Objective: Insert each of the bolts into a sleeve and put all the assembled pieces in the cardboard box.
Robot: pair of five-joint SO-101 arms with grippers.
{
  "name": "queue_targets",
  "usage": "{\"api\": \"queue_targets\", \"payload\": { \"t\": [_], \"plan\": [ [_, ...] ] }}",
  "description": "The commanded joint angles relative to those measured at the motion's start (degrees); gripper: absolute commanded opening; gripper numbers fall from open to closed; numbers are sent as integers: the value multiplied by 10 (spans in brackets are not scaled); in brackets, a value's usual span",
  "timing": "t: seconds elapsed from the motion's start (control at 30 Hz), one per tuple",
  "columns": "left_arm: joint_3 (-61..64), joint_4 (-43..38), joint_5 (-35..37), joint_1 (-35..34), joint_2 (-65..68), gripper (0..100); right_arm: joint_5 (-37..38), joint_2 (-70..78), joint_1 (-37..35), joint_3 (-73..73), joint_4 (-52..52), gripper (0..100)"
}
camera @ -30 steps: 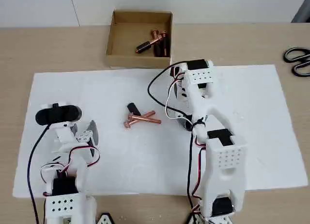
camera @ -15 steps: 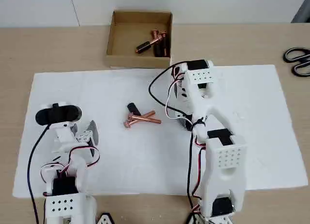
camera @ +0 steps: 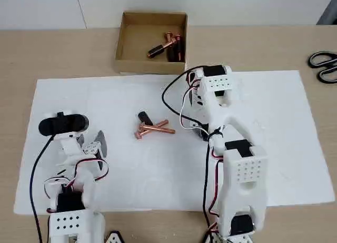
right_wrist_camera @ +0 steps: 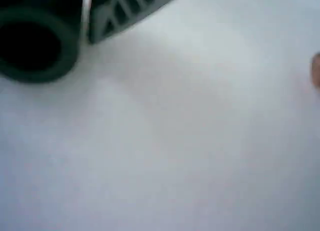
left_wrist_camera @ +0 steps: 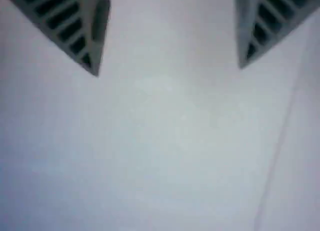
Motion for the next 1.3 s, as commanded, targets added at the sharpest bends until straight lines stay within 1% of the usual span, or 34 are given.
{"api": "queue_targets", "payload": {
  "t": [0.0, 0.13, 0.2, 0.23, 0.27, 0.37, 0.47, 0.67, 0.93, 1.07, 1.13, 1.2, 1.27],
  "plan": [
    [-3, -13, 1, 2, -8, 170, -6, 33, 2, -19, -13, 126],
    [-3, -13, 1, 2, -8, 170, -4, 48, 2, -19, -13, 109],
    [-3, -13, 1, 2, -8, 170, 5, 46, 2, -23, -13, 56],
    [-3, -13, 1, 2, -8, 170, 19, 46, 1, -30, -12, 17],
    [-3, -13, 1, 2, -8, 170, 33, 46, 1, -36, -9, 0],
    [-3, -13, 1, 2, -8, 170, 54, 46, 2, -45, -5, 4],
    [-3, -13, 1, 2, -8, 170, 70, 23, 1, -53, 22, 4],
    [-3, -13, 1, 2, -8, 170, 85, -79, 12, -55, 34, 4],
    [-3, -13, 1, 2, -8, 170, 86, -191, 35, -52, 36, 4],
    [-4, -11, 0, 1, -6, 170, 126, -224, 41, -52, 37, 4],
    [-9, -10, -15, 0, -4, 170, 140, -240, 45, -51, 39, 4],
    [-32, 16, -33, 0, -4, 170, 142, -257, 56, -45, 39, 4],
    [-79, 63, -42, -1, -4, 170, 142, -275, 65, -37, 38, 4]
  ]
}}
